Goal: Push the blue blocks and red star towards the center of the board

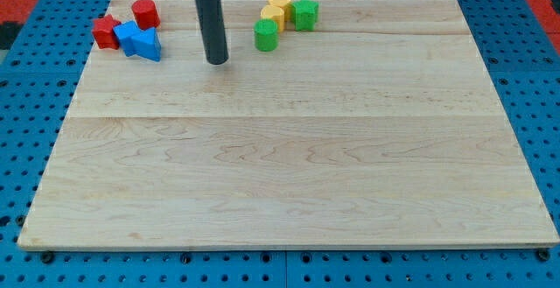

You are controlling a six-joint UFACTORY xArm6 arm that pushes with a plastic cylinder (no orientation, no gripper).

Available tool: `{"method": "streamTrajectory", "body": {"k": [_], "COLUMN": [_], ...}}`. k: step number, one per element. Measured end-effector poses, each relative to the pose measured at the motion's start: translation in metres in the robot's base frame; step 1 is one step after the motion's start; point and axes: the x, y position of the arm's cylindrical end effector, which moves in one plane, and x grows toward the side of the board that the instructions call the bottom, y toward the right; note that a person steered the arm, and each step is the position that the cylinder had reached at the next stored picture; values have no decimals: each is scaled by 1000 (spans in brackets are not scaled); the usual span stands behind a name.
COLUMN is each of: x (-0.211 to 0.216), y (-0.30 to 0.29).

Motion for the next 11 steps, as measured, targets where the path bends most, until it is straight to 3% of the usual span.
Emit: {"method": "streamTrajectory", "body": {"k": [1, 2, 4, 5, 6, 7, 8, 9, 11], "x": [-89, -141, -142, -134, -75, -53, -51, -20, 22], "y": [-2, -13, -201, -203, -194, -202, -155, -96, -56]}}
